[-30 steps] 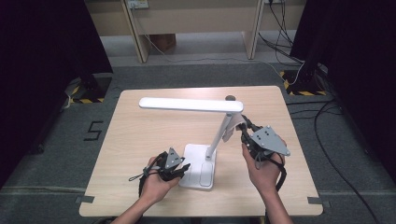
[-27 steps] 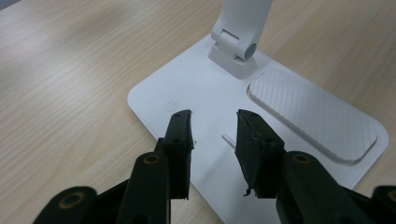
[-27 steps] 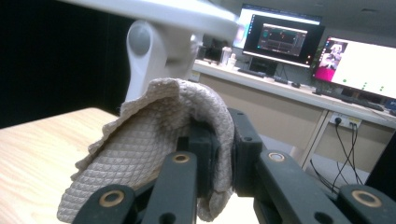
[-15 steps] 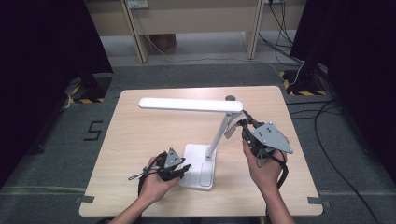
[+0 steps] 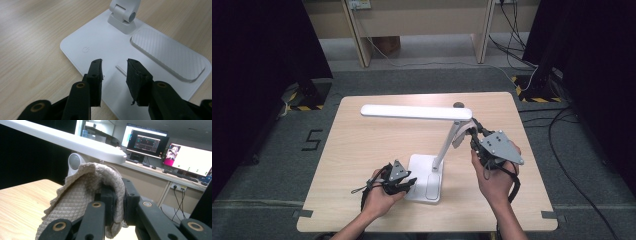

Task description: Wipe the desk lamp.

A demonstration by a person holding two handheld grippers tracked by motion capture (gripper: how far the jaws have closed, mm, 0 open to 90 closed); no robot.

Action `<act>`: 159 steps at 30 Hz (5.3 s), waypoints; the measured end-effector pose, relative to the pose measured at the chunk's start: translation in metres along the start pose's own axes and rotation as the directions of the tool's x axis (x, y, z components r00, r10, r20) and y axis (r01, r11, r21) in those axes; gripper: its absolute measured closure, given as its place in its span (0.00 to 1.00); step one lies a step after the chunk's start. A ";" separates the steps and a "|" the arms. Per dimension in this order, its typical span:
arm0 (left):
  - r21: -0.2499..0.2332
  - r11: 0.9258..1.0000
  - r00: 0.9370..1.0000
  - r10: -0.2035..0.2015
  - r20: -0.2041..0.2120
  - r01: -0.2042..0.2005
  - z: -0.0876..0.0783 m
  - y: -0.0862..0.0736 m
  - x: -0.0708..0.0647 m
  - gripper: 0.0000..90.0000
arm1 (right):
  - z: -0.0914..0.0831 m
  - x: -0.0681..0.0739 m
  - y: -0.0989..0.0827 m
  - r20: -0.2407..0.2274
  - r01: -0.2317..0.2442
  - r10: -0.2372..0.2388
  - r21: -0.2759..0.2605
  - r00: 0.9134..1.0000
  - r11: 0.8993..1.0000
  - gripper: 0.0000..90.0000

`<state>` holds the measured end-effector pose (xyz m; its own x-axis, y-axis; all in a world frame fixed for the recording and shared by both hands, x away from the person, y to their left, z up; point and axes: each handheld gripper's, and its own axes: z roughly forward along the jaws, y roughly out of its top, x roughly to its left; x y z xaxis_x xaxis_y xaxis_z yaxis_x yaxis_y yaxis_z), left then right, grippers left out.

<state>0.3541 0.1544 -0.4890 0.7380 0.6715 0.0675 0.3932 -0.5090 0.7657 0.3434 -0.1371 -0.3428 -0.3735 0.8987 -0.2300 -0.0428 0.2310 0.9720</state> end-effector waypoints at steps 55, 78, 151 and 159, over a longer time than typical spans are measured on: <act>0.019 1.000 1.000 0.004 0.007 -0.004 0.008 -0.008 -0.003 0.73 | 0.004 0.011 -0.016 -0.010 0.020 -0.019 0.057 1.000 0.998 0.93; 0.018 1.000 1.000 0.010 0.003 -0.010 0.008 -0.008 -0.004 0.74 | 0.006 0.024 -0.029 0.003 0.017 -0.018 0.108 1.000 0.994 0.93; 0.004 1.000 1.000 0.016 0.002 -0.016 0.009 -0.008 -0.005 0.74 | 0.014 0.051 -0.079 -0.049 0.032 -0.022 0.219 0.999 0.975 0.93; 0.004 1.000 1.000 0.014 0.001 -0.014 0.009 -0.008 -0.005 0.74 | 0.015 0.055 -0.089 -0.067 0.041 -0.025 0.245 0.997 0.969 0.93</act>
<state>0.3522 0.1502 -0.5015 0.7442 0.6634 0.0777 0.3845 -0.5205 0.7624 0.3411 -0.1027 -0.4425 -0.4333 0.8656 -0.2510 0.1702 0.3521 0.9204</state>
